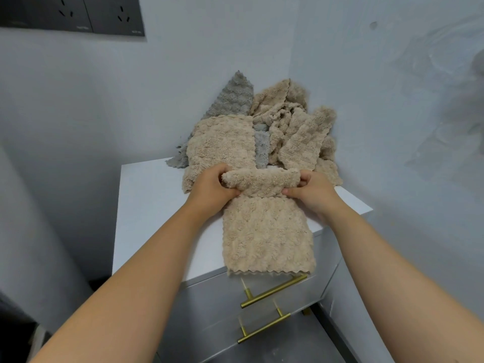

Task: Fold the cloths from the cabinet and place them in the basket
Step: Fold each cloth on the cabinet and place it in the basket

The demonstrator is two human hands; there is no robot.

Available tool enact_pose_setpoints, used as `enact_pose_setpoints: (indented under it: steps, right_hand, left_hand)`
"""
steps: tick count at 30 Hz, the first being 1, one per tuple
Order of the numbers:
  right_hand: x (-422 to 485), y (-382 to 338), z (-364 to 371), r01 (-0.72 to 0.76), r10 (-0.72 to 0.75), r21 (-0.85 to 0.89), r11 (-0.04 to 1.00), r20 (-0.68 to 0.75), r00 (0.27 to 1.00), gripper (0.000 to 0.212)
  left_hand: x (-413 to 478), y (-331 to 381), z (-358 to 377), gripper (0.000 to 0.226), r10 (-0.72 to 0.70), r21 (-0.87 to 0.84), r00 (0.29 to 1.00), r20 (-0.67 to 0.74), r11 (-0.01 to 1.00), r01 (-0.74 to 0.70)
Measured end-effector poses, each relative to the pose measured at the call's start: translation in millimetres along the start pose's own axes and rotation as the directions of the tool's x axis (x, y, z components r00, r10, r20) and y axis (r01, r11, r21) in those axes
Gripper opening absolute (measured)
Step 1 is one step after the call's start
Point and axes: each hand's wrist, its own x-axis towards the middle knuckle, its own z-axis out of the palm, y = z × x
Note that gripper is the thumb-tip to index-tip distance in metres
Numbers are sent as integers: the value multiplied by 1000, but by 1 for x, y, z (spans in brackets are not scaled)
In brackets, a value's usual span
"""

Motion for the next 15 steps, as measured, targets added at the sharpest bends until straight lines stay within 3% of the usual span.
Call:
enact_pose_setpoints:
  steps: [4, 9, 15]
  right_hand:
    - [-1, 2, 0, 45, -45, -31, 999, 0, 999, 31]
    - [-1, 0, -13, 29, -25, -17, 999, 178, 984, 33]
    - [-9, -3, -24, 44, -36, -18, 999, 321, 946, 39]
  left_hand:
    - [1, -3, -4, 35, 15, -41, 999, 45, 999, -13]
    - [-2, -5, -15, 34, 39, -147, 986, 162, 989, -15]
    - [-5, 1, -26, 45, 5, -159, 943, 332, 986, 50]
